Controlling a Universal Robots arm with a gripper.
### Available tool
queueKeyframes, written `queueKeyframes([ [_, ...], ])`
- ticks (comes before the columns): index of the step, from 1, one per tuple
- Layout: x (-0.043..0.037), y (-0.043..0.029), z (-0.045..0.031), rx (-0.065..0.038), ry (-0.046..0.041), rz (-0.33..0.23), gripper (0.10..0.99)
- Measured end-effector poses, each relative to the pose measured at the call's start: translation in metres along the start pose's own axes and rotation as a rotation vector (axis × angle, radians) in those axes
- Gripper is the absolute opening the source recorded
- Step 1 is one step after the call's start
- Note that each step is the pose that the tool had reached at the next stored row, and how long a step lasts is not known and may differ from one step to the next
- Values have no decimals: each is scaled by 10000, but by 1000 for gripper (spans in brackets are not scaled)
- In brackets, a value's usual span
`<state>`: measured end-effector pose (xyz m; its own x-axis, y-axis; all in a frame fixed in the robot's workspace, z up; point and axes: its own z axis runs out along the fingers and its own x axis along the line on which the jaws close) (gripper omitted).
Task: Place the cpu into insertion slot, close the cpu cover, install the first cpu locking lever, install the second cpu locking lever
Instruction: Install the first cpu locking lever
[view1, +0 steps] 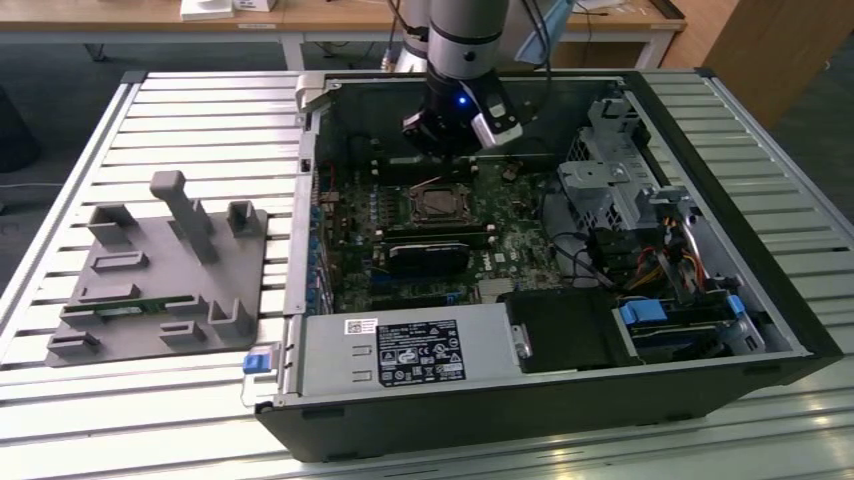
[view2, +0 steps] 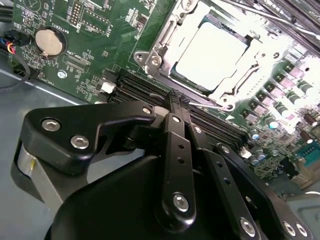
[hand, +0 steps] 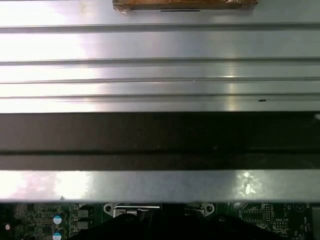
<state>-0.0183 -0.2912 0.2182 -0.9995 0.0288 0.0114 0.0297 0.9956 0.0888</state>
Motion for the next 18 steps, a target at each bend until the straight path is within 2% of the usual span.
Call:
queueKeyframes([
  [9,-48,0,99,40,-1,0,106],
  [14,-57,-4,154,129,-4,1,106],
  [18,-61,-6,166,178,-4,2,106],
])
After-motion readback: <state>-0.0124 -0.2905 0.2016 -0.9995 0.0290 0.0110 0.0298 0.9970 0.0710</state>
